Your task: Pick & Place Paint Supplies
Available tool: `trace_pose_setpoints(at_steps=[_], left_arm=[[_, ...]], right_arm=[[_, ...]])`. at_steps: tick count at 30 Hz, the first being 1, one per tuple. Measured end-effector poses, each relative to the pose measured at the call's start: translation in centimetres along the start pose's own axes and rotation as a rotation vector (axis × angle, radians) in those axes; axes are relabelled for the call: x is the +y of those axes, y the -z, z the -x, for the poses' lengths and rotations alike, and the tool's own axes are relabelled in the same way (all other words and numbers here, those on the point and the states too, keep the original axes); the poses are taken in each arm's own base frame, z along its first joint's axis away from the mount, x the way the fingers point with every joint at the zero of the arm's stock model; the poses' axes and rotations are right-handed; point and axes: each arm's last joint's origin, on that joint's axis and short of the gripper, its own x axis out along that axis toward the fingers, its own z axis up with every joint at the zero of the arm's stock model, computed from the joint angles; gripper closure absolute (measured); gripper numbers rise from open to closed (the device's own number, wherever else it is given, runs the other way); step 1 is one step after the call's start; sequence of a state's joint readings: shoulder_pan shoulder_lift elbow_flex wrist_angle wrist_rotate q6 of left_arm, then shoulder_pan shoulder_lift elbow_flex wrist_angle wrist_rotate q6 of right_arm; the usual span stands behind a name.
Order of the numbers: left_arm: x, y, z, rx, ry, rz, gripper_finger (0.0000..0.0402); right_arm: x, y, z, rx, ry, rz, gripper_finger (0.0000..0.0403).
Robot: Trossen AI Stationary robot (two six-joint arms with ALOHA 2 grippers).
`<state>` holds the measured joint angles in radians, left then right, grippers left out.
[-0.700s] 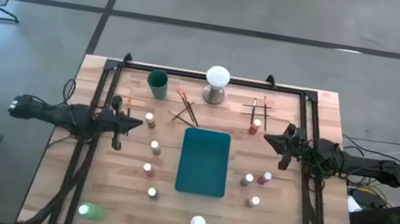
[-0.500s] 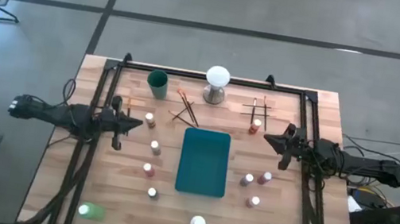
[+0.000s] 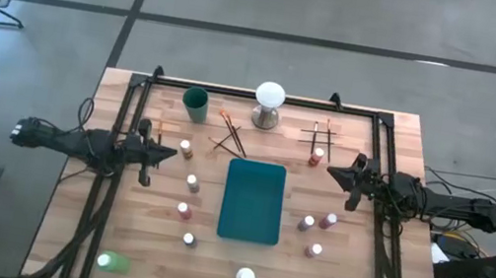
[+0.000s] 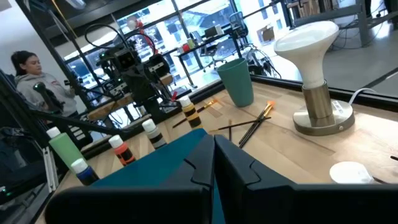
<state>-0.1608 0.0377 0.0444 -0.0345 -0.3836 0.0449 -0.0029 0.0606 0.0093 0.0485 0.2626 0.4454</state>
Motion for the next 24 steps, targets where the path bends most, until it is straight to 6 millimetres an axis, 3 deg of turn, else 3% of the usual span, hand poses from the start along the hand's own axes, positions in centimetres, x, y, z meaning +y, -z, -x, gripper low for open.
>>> trace_pose_setpoints(at_steps=[24], left_arm=[[0.00,-0.01,0.00,0.000,0.000,0.000,0.0394]], right_arm=[[-0.21,-0.26,0.00,-0.053,0.077,-0.004,0.0394]])
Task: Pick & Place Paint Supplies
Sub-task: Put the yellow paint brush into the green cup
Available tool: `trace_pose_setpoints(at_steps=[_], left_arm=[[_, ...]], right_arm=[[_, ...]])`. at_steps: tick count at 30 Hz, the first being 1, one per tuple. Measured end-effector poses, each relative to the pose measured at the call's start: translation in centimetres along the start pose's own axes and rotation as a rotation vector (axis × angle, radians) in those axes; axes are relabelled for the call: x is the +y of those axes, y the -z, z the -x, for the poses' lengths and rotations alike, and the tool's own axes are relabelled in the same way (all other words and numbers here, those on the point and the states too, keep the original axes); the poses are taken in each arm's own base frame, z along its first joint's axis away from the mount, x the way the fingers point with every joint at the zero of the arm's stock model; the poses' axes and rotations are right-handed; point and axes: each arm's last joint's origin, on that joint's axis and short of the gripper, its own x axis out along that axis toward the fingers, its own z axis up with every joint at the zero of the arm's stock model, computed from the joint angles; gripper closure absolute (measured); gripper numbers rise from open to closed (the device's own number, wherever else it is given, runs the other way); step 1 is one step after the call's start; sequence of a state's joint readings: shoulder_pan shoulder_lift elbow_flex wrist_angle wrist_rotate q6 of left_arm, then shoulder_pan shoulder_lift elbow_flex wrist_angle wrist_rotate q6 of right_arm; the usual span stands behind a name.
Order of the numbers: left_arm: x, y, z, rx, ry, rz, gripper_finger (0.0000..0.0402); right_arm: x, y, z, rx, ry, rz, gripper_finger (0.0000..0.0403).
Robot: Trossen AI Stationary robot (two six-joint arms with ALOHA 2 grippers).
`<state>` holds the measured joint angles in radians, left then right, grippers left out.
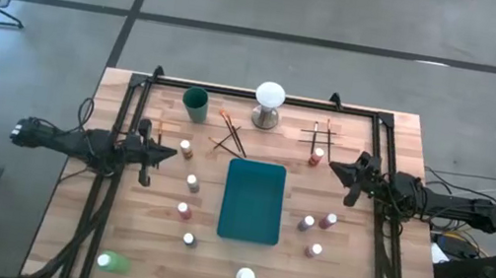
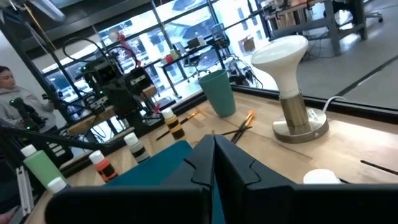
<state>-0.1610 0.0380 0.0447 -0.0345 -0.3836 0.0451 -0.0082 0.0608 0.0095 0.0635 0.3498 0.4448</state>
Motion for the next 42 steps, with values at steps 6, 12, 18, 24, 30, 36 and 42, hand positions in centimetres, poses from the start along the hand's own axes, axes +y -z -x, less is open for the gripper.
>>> trace_pose_setpoints(at_steps=[6,12,18,24,30,36,42], left_arm=[[0.0,0.0,0.0,0.000,0.000,0.000,0.0394],[0.0,0.0,0.0,0.000,0.000,0.000,0.0394],[0.0,0.0,0.0,0.000,0.000,0.000,0.0394],[0.0,0.0,0.0,0.000,0.000,0.000,0.0394],[0.0,0.0,0.0,0.000,0.000,0.000,0.0394],[0.0,0.0,0.0,0.000,0.000,0.000,0.0394],[0.0,0.0,0.0,0.000,0.000,0.000,0.0394]], right_arm=[[0.3,-0.7,0.0,-0.076,-0.015,-0.030,0.0394],[2.1,-5.1,1.3,-0.539,-0.190,0.183,0.0394],[3.8,-8.7,2.2,-0.670,-0.214,0.498,0.0394],[4.8,-12.1,1.3,-0.083,0.146,0.606,0.0394],[5.2,-14.6,2.2,0.302,0.395,0.510,0.0394],[5.7,-15.2,1.3,0.548,0.522,0.501,0.0394],[6.1,-15.7,-0.7,0.660,0.616,0.538,0.0394]])
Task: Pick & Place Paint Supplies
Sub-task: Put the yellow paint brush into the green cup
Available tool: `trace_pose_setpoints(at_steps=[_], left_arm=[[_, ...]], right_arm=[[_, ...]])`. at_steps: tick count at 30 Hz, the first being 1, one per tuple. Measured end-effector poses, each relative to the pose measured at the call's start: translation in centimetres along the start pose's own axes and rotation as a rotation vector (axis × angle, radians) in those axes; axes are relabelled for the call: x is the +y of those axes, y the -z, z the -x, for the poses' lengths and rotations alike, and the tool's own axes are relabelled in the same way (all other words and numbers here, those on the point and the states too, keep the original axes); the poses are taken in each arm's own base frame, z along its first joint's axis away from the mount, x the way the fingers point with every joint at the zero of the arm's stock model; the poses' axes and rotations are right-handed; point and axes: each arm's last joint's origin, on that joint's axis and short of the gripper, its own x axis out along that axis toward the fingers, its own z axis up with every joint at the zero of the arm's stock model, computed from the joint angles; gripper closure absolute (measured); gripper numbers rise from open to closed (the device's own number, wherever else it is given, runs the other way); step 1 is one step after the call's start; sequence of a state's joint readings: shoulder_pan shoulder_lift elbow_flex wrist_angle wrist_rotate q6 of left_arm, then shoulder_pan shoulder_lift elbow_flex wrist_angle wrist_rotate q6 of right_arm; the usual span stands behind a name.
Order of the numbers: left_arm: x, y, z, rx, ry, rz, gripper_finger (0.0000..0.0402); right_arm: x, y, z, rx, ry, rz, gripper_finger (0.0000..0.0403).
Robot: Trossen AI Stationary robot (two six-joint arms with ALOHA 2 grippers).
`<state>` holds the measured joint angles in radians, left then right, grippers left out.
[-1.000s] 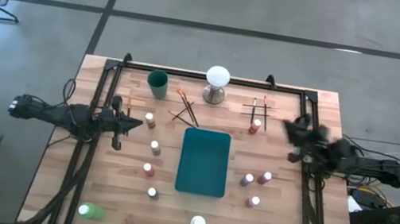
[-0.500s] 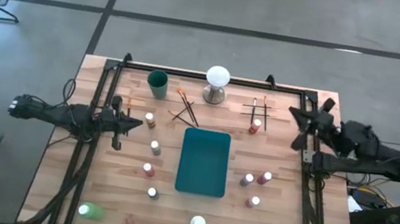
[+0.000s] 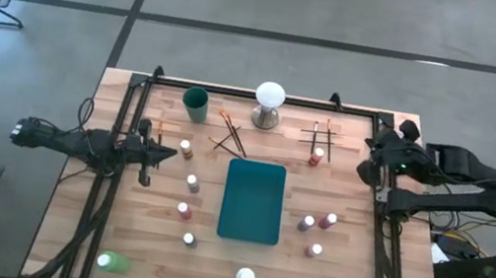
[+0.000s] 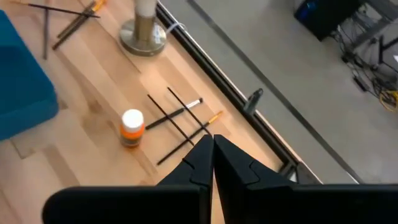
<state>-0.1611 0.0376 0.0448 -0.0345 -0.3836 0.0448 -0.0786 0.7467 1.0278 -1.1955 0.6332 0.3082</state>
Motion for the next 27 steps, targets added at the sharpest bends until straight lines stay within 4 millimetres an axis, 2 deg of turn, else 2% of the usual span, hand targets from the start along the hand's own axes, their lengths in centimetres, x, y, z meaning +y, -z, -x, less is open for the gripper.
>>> trace_pose_setpoints(at_steps=[5,12,19,27], left_arm=[[0.0,0.0,0.0,0.000,0.000,0.000,0.0394],[0.0,0.0,0.0,0.001,0.000,0.000,0.0394],[0.0,0.0,0.0,0.000,0.000,0.000,0.0394],[0.0,0.0,0.0,0.001,0.000,-0.001,0.0394]], right_arm=[[-0.3,-1.8,-0.9,0.068,0.009,0.026,0.0393],[-2.2,-4.1,-4.4,0.255,-0.101,0.027,0.0359],[-4.7,-4.2,-8.3,0.398,-0.136,0.114,0.0300],[-5.4,-3.6,-12.9,0.493,-0.182,0.226,0.0254]])
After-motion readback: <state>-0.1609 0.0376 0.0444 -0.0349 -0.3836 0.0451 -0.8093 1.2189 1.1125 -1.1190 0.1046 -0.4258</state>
